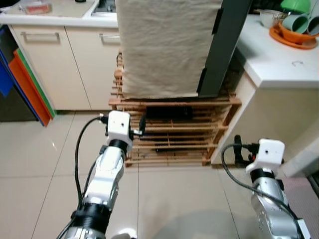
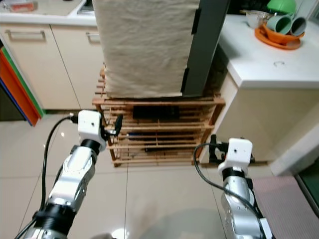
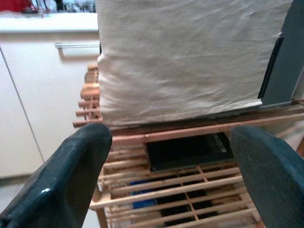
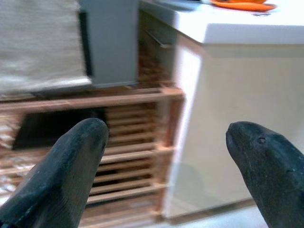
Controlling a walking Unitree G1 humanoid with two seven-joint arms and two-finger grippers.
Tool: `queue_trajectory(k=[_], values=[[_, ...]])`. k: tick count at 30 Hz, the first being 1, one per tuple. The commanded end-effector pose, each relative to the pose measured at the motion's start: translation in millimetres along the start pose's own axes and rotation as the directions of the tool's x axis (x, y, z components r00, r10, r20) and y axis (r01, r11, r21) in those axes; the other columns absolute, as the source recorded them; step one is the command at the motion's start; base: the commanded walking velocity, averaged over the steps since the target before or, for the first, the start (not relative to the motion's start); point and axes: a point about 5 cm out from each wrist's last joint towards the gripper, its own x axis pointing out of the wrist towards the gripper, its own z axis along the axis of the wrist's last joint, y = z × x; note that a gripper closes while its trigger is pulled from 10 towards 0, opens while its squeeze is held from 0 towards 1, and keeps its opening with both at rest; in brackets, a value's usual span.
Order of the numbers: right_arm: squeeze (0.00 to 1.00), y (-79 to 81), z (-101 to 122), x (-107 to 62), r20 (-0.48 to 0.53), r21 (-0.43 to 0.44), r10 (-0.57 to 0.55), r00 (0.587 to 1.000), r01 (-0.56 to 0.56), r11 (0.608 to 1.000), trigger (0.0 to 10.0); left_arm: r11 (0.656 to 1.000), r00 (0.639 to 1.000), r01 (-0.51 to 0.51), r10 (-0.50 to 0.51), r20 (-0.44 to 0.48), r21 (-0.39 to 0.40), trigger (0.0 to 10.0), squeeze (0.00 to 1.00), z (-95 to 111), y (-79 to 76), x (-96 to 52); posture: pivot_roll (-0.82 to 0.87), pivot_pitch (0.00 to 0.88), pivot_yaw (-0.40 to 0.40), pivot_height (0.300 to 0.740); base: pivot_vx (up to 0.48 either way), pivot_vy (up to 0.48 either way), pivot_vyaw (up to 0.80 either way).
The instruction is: Restocking fridge
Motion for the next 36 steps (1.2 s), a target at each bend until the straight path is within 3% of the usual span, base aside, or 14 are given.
queue_trajectory(k=[1,4,7,20,36], values=[[0.00,3.2,7.6,0.0,0.034,0.036,0.022,0.999,-0.023,0.999,10.0,1.000,0.999,0.001,-0.001,-0.033,-0.018,10.0,0.00,-5.3,3.0,-5.4,0.07,0.018,-0.023,0.732,0.390,0.281,0.00],[0.00,3.7,9.8,0.5,0.038,0.059,0.011,0.999,-0.014,0.998,10.0,1.000,0.997,0.006,-0.007,-0.073,-0.015,10.0,0.00,-14.6,6.1,-16.0,0.07,0.020,-0.020,0.732,0.387,0.284,0.00],[0.00,2.9,9.5,2.2,0.038,0.061,0.012,0.999,-0.014,0.998,10.0,1.000,0.997,0.001,-0.002,-0.077,-0.018,10.0,0.00,-15.4,7.7,-17.5,0.08,0.022,-0.019,0.732,0.389,0.281,0.00],[0.00,12.1,8.5,6.7,0.034,0.058,0.052,0.998,-0.054,0.997,10.0,1.000,0.998,0.012,-0.011,-0.066,0.013,10.0,0.00,-7.9,11.2,-12.7,0.10,0.016,-0.012,0.732,0.448,0.086,0.00],[0.00,11.9,3.7,7.3,0.024,0.042,0.060,0.998,-0.060,0.997,10.0,1.000,0.996,0.025,-0.024,-0.086,0.012,10.0,0.00,-12.3,10.0,-13.0,0.10,0.000,-0.006,0.732,0.469,0.000,0.00]])
